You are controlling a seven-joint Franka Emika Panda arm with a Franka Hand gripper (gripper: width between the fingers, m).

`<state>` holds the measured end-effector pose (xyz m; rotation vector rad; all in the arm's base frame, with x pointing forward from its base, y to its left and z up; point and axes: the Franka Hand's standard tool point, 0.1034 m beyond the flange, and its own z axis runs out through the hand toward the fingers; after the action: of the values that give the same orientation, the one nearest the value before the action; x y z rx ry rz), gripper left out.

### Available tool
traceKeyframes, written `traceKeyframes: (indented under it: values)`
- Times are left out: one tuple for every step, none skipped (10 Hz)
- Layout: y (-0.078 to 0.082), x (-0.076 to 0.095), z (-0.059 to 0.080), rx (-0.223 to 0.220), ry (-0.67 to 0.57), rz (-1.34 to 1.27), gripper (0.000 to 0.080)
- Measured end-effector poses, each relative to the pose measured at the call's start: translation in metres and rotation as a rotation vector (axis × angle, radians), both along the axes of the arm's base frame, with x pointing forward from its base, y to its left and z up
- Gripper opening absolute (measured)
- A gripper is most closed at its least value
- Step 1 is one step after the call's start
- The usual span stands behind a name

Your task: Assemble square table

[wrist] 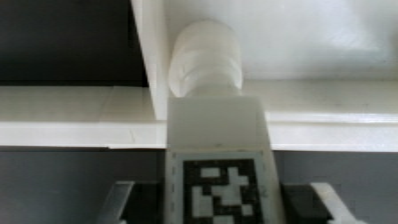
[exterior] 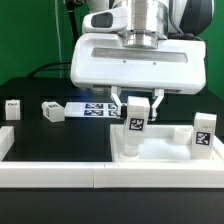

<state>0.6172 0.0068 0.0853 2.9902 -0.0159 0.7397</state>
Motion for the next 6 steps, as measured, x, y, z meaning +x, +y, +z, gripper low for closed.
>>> traceKeyframes:
  values:
    - [-0.001,0.001,-0.001,-0.003,-0.007,0.000,0.0287]
    - [-0.001,0.001,-0.003,-0.005,-0.007,0.000,0.0287]
    - [-0.001,0.000,-0.008,-0.007,0.000,0.001,0.0287]
    - [-0.001,0.000,-0.012,-0.008,0.005,0.001,0.0287]
    - [-0.001,0.001,-0.013,-0.010,0.001,0.001,0.0287]
    - [-0.002,0.002,-0.013,-0.015,-0.014,0.001,0.0287]
